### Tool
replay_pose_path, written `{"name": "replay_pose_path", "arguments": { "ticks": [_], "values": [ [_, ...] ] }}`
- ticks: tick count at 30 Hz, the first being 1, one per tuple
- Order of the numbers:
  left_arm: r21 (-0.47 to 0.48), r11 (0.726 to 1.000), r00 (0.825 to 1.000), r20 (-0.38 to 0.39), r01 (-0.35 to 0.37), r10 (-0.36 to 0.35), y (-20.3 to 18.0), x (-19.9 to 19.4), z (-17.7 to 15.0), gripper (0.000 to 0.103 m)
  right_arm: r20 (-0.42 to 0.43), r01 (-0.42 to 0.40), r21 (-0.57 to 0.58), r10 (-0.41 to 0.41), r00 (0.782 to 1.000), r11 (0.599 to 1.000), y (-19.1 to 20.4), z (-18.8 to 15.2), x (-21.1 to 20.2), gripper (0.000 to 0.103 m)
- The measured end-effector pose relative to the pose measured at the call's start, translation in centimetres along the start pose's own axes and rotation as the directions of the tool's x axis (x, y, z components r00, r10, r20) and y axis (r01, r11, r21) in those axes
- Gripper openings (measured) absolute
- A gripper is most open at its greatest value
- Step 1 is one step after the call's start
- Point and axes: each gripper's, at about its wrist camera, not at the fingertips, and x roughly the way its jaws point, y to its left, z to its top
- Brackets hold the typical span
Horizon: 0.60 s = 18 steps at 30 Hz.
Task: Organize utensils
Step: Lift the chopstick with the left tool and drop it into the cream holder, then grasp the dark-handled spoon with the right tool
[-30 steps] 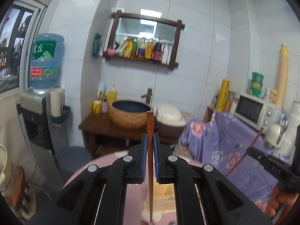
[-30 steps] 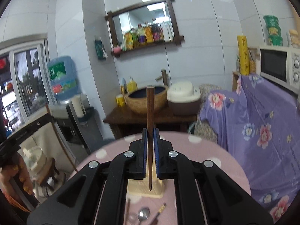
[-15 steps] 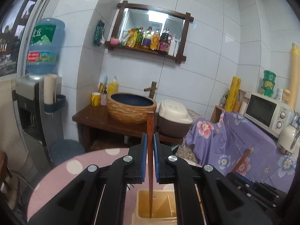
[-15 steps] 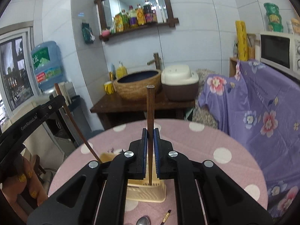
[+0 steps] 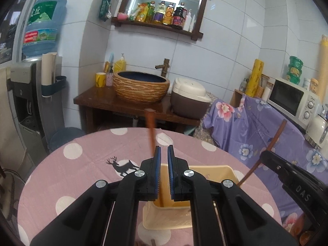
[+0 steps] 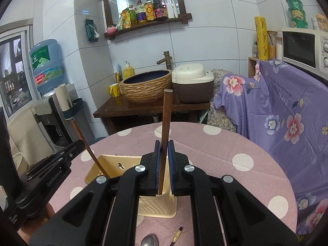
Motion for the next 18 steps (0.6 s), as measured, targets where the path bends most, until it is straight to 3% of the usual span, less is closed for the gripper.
{"name": "replay_pose_path", "arguments": {
  "ticks": [1, 3, 4, 8, 12, 16, 18],
  "values": [
    [0.004, 1.000, 1.000, -0.009, 0.004, -0.004, 0.0, 0.0, -0.2, 0.015, -0.002, -0.003, -0.001, 0.003, 1.000, 1.000, -0.1, -0.1, 0.1, 0.009],
    [0.003, 1.000, 1.000, -0.012, 0.005, -0.005, 0.0, -0.4, -0.7, 0.055, -0.011, -0.006, -0.005, 0.006, 1.000, 1.000, -0.1, -0.4, 0.2, 0.011],
    [-0.008, 1.000, 1.000, -0.001, 0.012, -0.012, 0.2, -1.0, -1.0, 0.061, -0.010, 0.009, -0.011, -0.009, 1.000, 1.000, 0.0, -0.6, 0.1, 0.014],
    [0.015, 1.000, 0.999, -0.035, -0.005, 0.006, 0.7, -2.7, -2.4, 0.065, 0.025, 0.045, -0.044, -0.044, 0.999, 0.998, 0.2, -1.8, -1.4, 0.050],
    [0.060, 0.998, 0.991, -0.127, -0.024, 0.031, 1.9, -4.8, -5.4, 0.072, 0.004, 0.079, -0.075, -0.079, 0.997, 0.994, 0.2, -4.6, -3.4, 0.051],
    [0.088, 0.995, 0.982, -0.177, -0.055, 0.070, 4.3, -7.3, -10.0, 0.072, -0.100, 0.081, -0.103, -0.091, 0.991, 0.991, -0.4, -9.4, -4.6, 0.051],
    [0.055, 0.995, 0.971, -0.223, -0.080, 0.091, 5.5, -7.6, -12.4, 0.062, -0.175, 0.080, -0.090, -0.095, 0.980, 0.993, -0.9, -12.4, -4.7, 0.049]
  ]
}}
